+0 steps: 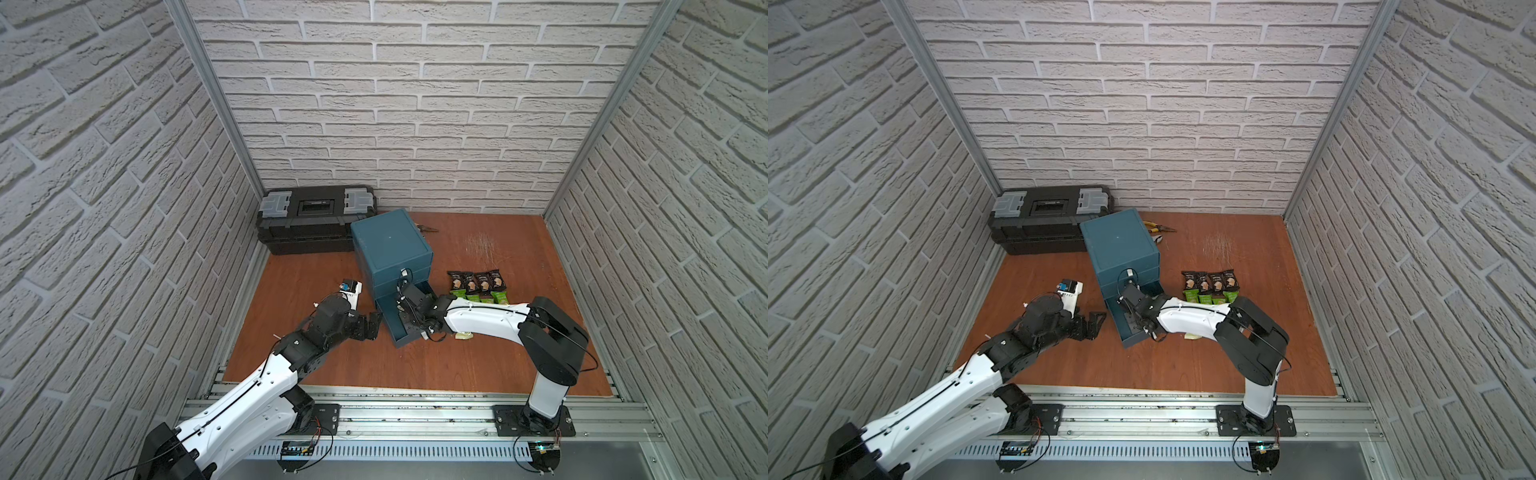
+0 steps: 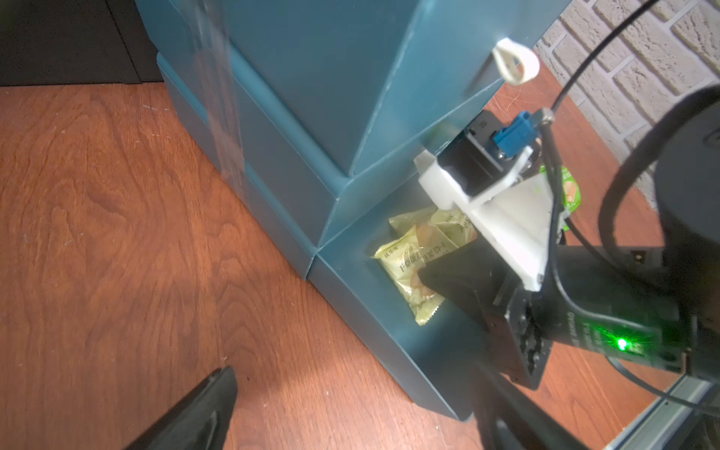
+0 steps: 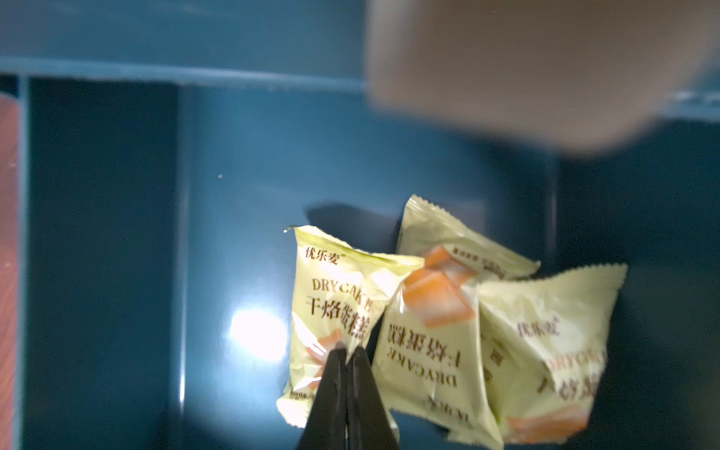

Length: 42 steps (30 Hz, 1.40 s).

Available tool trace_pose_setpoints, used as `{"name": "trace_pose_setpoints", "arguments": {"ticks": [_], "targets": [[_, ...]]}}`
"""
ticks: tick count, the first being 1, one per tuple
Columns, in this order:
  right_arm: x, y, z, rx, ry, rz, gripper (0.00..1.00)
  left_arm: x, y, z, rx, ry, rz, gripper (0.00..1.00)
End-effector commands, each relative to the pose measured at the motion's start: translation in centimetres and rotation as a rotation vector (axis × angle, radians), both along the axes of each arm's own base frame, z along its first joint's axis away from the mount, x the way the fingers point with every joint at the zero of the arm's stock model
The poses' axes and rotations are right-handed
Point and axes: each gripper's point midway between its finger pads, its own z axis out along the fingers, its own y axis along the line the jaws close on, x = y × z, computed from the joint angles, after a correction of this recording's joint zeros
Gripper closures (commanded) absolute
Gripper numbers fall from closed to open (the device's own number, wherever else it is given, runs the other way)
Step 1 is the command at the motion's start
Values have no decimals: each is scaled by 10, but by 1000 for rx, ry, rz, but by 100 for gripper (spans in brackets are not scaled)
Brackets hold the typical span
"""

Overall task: Take the cookies out of the drawer
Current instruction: Pick up the cookie from the drawer, then place the cookie at the center of the board.

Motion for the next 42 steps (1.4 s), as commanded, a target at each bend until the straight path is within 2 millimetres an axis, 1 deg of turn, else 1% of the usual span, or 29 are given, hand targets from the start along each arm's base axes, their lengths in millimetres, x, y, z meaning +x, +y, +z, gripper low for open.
{"name": "trace_pose_setpoints", "arguments": {"ticks": [1, 8, 14, 20, 24, 27, 32, 37, 42], "targets": [[-6, 2, 26, 24, -18, 17, 98, 3, -2, 18, -25, -34, -7, 2], [-15, 1, 50, 69, -3, 10, 97, -1, -7, 21, -35, -32, -39, 2], [-20, -2, 61, 109, 10, -19, 98, 0, -14, 23, -53, -33, -63, 1], [-21, -2, 75, 141, -11, -21, 98, -8, -27, 30, -48, -36, -132, 1], [-24, -15, 90, 134, -33, -41, 98, -12, -37, 39, -83, -62, -167, 1], [-28, -16, 104, 178, -48, -30, 98, -15, -46, 42, -80, -80, -195, 1], [-36, -24, 117, 197, -57, -30, 98, -16, -62, 52, -95, -124, -233, 2], [-40, -44, 129, 207, -87, -53, 98, -15, -79, 58, -83, -120, -267, 2], [-48, -65, 141, 227, -106, -67, 98, -15, -103, 61, -49, -112, -314, 1]]}}
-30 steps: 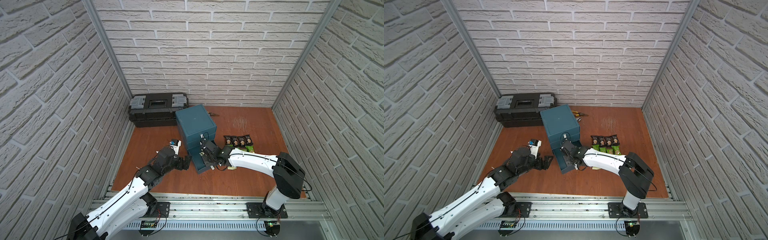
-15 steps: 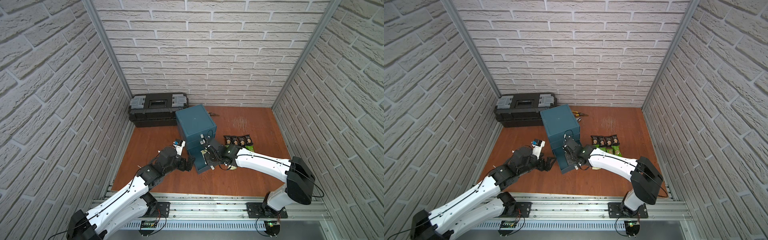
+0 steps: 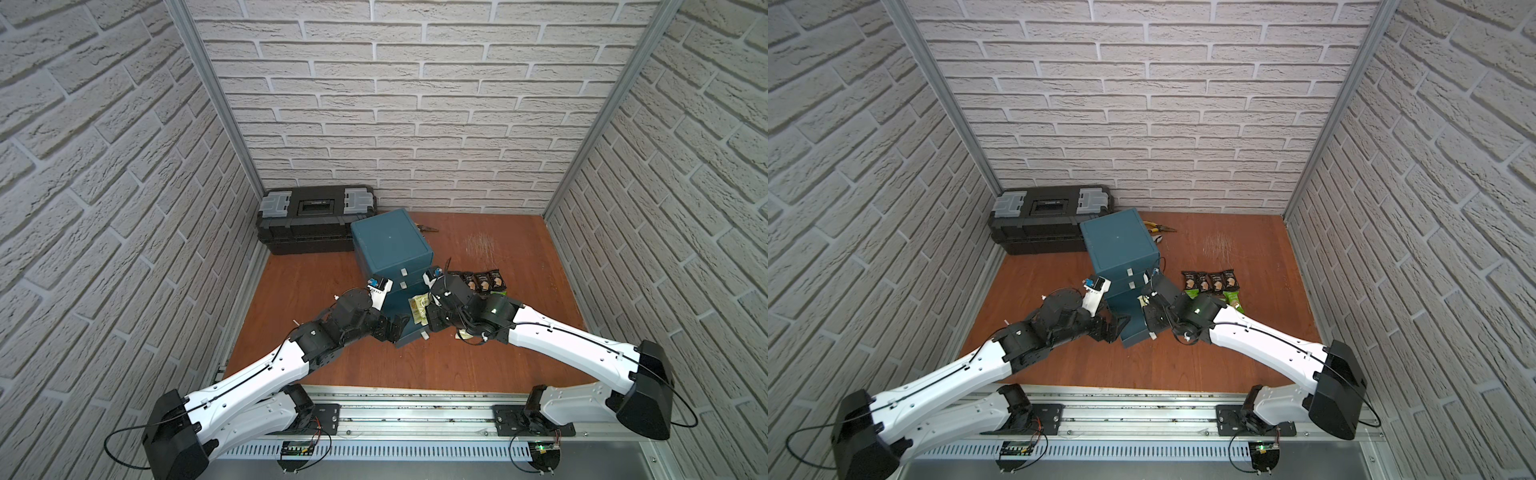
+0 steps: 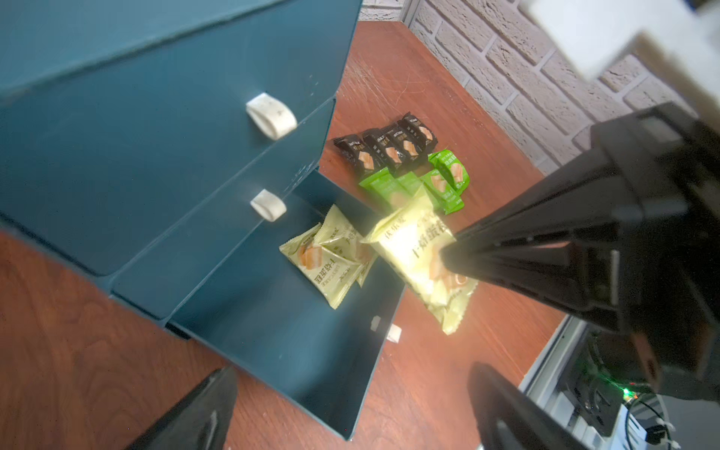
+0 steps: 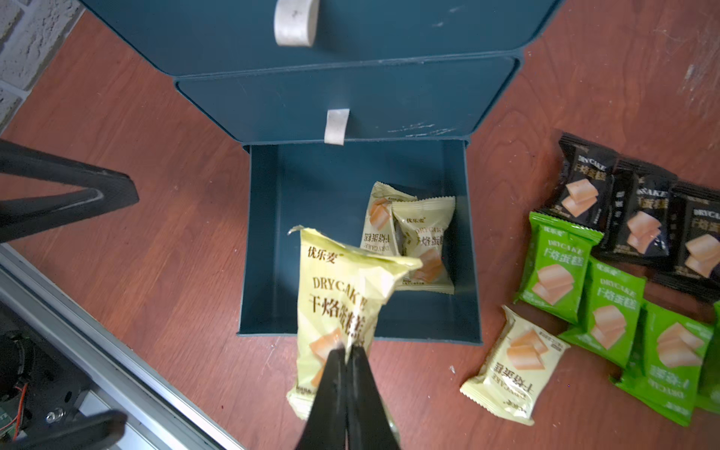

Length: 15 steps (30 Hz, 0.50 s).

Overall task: Take the cookies out of the drawer
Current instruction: Place the cookie at the center of the board.

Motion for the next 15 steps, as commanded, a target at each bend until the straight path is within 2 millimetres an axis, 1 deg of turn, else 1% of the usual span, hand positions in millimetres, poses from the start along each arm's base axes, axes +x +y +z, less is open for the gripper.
{"name": "trace_pose_setpoints", "arguments": {"ticks": [1, 4, 9, 12, 15], "targets": [[-4, -20, 13, 11, -27, -26, 98, 4, -21, 19, -19, -64, -29, 2], [-11, -42, 23, 9, -46, -45, 98, 3, -38, 18, -19, -77, -46, 2], [-22, -86, 36, 3, -112, -113, 98, 3, -69, 10, -20, -75, -88, 1], [-30, -108, 37, 10, -138, -155, 98, 4, -86, 3, -14, -58, -120, 1], [-37, -128, 30, -26, -132, -205, 98, 5, -102, -1, -38, -36, -147, 1]]}}
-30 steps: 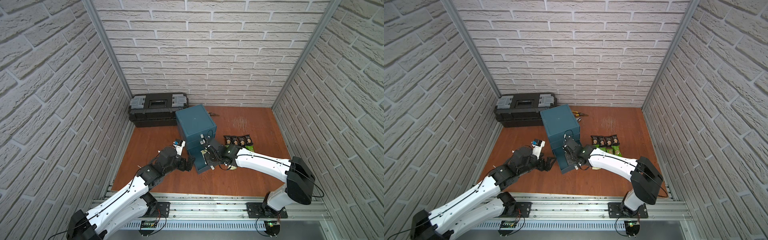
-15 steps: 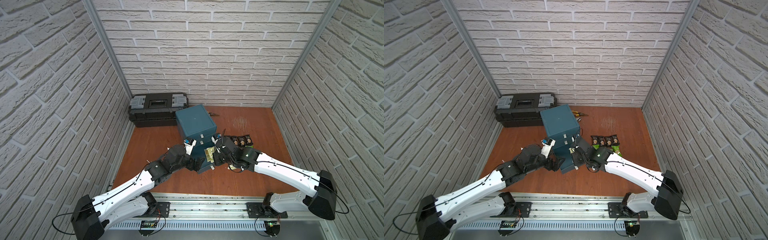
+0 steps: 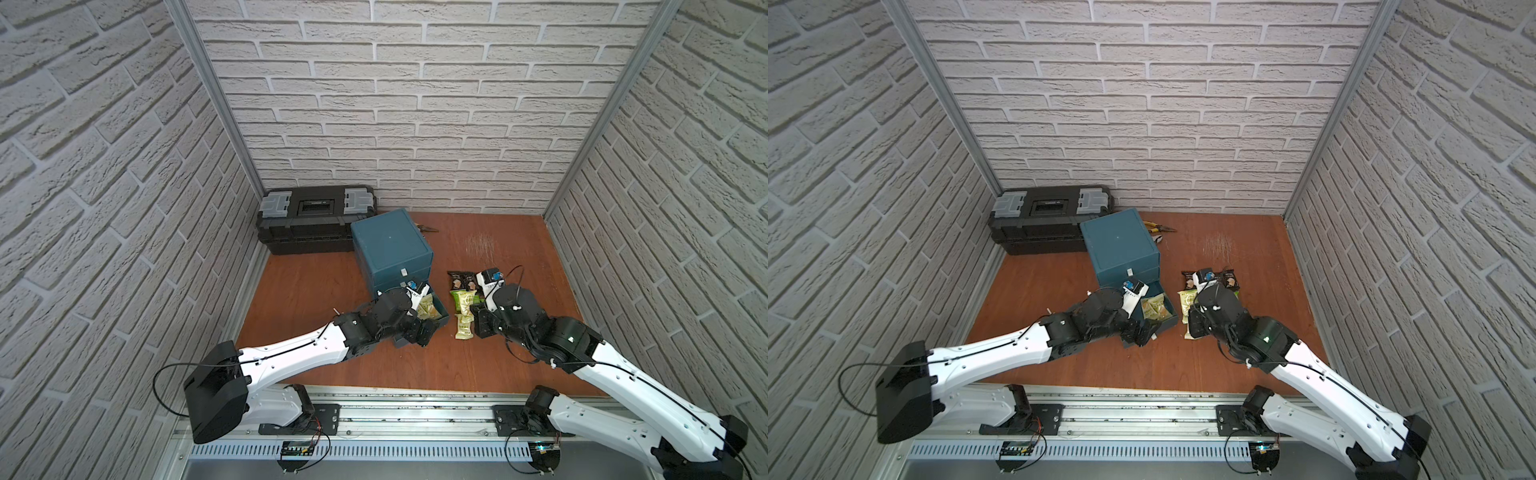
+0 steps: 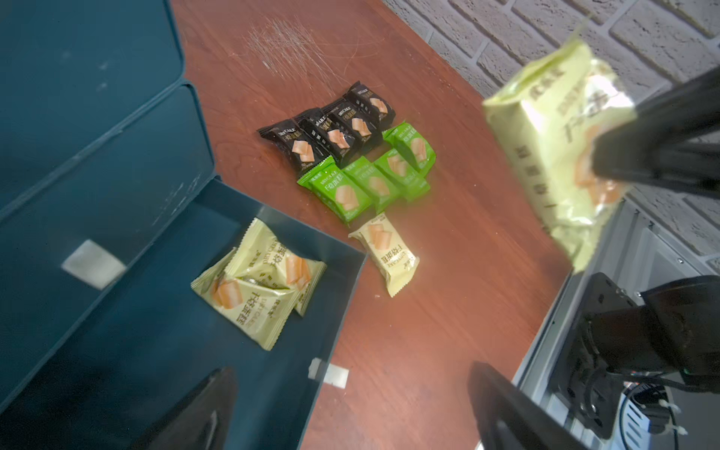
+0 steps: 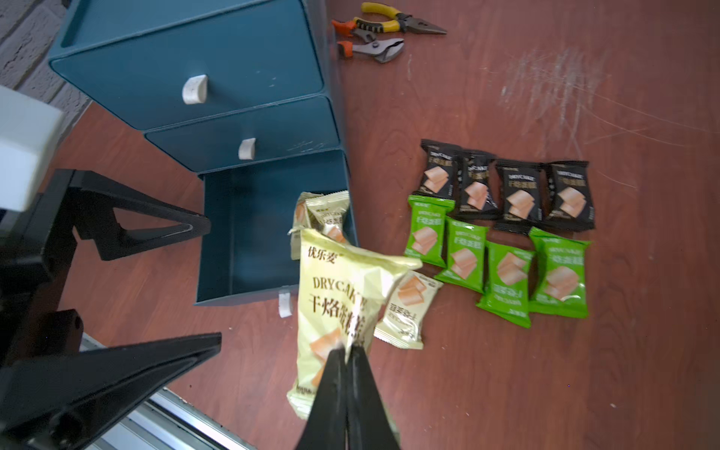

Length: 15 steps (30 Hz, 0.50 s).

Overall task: Take the cookies out of the drawer
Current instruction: Place the cookie at the center of the board.

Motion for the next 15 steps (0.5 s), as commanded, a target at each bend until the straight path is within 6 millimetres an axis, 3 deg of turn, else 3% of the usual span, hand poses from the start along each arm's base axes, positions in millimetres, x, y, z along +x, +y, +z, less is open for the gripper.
{"name": "trace_pose_setpoints", "arguments": {"ticks": [1, 5, 9, 15], "targets": [[-6, -27, -16, -84, 25, -70, 98, 5, -25, 18, -99, -23, -37, 1], [-11, -44, -43, -131, 68, -143, 98, -1, -44, 7, -122, 28, -88, 1], [-8, -46, -76, -101, 118, -188, 98, -22, -58, -12, -84, 61, -170, 1], [1, -56, -114, -124, 173, -253, 98, -40, -48, -29, -27, 67, -160, 1]]}}
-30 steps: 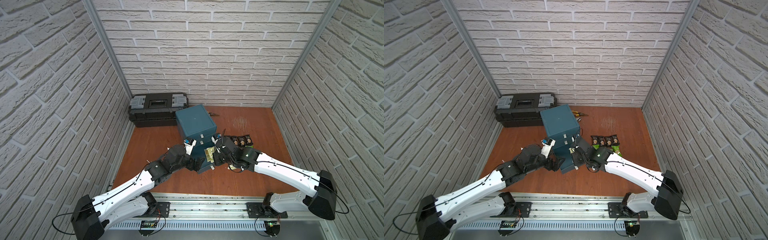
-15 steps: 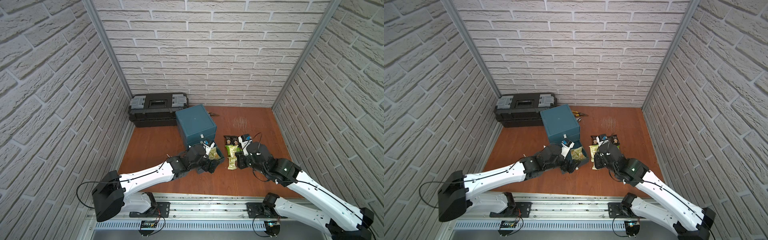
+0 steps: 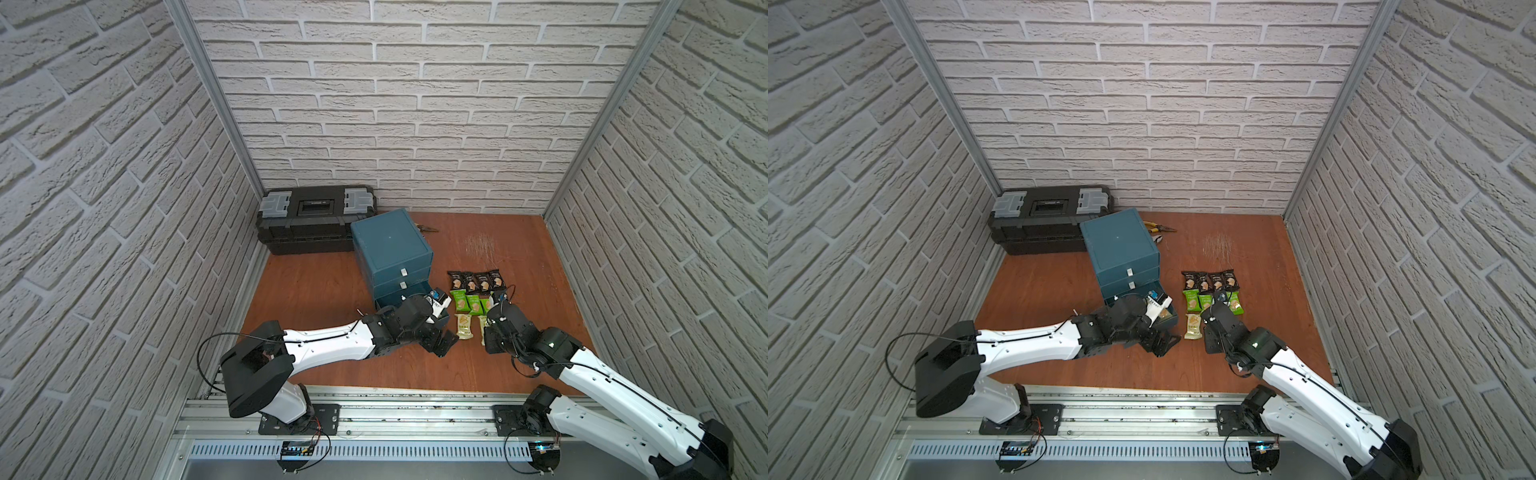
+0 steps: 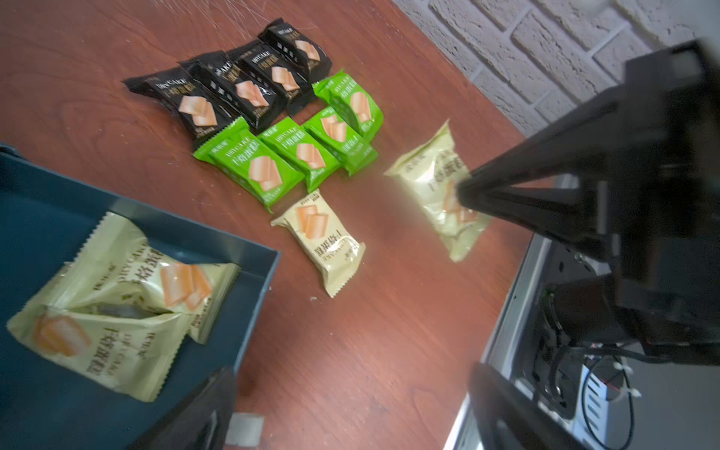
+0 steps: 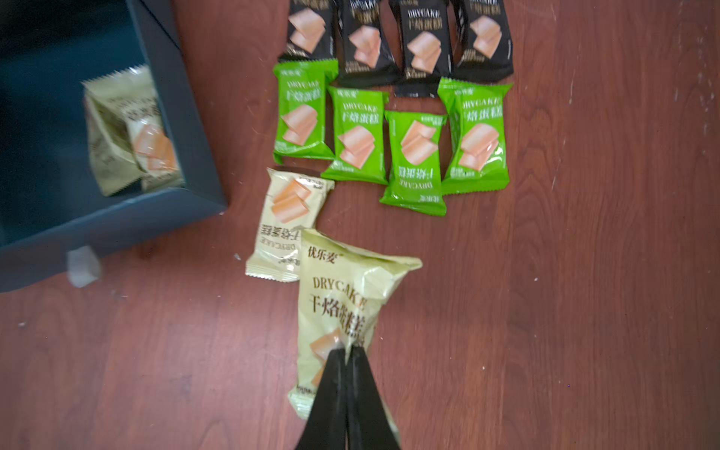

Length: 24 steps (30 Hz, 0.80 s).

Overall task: Take the cookies out of the drawer
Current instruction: Place the cookie at the center of the board.

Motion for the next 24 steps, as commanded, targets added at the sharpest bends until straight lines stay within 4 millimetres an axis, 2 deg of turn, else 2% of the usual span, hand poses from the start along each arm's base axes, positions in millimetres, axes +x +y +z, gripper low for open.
{"name": "trace_pose_setpoints", "arguments": {"ticks": [1, 4, 8, 13, 20, 24], "targets": [[19, 4, -4, 59, -64, -44, 98, -5, 6, 6, -18, -30, 14, 2], [25, 2, -21, 73, -53, -62, 98, -4, 19, 7, -6, -46, 45, 2], [32, 2, -38, 89, 6, -65, 98, -4, 31, 18, -1, -82, 59, 1], [41, 7, -46, 121, 72, -55, 98, -6, 40, 28, -8, -116, 56, 1], [43, 6, -59, 130, 173, -67, 98, -6, 48, 30, -17, -133, 75, 2], [44, 7, -63, 129, 202, -73, 94, -6, 50, 32, -28, -140, 78, 1]]}}
